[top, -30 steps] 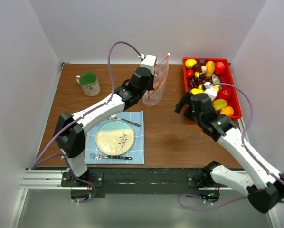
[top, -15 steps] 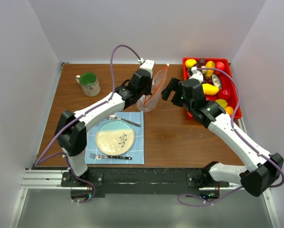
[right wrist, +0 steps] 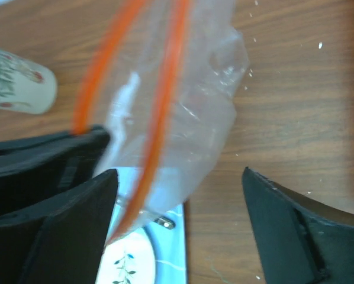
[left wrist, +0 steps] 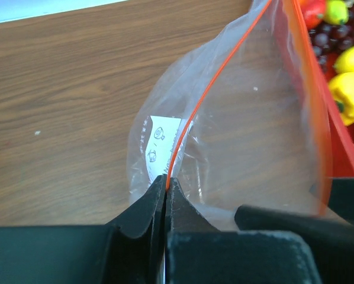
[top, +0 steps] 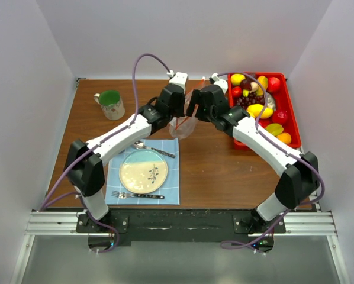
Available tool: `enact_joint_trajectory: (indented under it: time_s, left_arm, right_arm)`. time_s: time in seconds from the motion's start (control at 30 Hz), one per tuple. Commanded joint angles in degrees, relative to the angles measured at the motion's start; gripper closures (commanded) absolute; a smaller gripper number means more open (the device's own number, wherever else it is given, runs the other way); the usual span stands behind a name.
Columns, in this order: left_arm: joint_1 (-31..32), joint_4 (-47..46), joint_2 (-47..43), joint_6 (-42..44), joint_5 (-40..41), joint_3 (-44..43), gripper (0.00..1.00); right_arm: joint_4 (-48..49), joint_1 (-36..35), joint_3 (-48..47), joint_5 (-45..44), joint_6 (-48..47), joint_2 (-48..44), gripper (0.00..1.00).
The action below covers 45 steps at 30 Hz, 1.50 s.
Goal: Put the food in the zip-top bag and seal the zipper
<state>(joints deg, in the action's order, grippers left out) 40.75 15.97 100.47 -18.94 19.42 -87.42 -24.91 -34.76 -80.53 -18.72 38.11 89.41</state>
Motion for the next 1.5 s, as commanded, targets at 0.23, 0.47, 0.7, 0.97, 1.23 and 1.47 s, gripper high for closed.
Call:
enact_joint_trajectory:
  time_s: [0.23,0.47,0.7,0.97,1.23,1.47]
  left_arm:
    - [-4.27,7.23,-4.84,-1.54,10.46,-6.27,1.00]
    - [-4.72,1.27,-3.70,-6.09,7.04,0.48,1.00]
    - [-4.63,-7.61,-4.57,-11.55,5.10,8.93,1.00]
    - [-4.10,-11.48,-5.28,-15.33,5.89,10.78,1.00]
    - [-3.14,-11.48,-3.44,-16.83,5.81,8.40,1.00]
    - [-2.52,-12.71,-3.35,-16.57,5.45,8.67,1.00]
  right_arm:
    - [-1.72,4.44,-3.93,0.00,-2.60,7.45,0.78]
    - [0.47,4.88,-3.23,4.39,-3.65,12.02,0.78]
    - [1.54,4.88,-3.05,7.56,-6.28,10.70,0.60]
    - [-1.54,4.88,-3.40,6.51,-7.61,3.42,0.39]
    - [-8.22,5.84,-2.88,-3.86,-8.66,-6.26,0.22]
    - [-11.65,19.09,-1.29,-3.95,-9.36,-6.27,0.21]
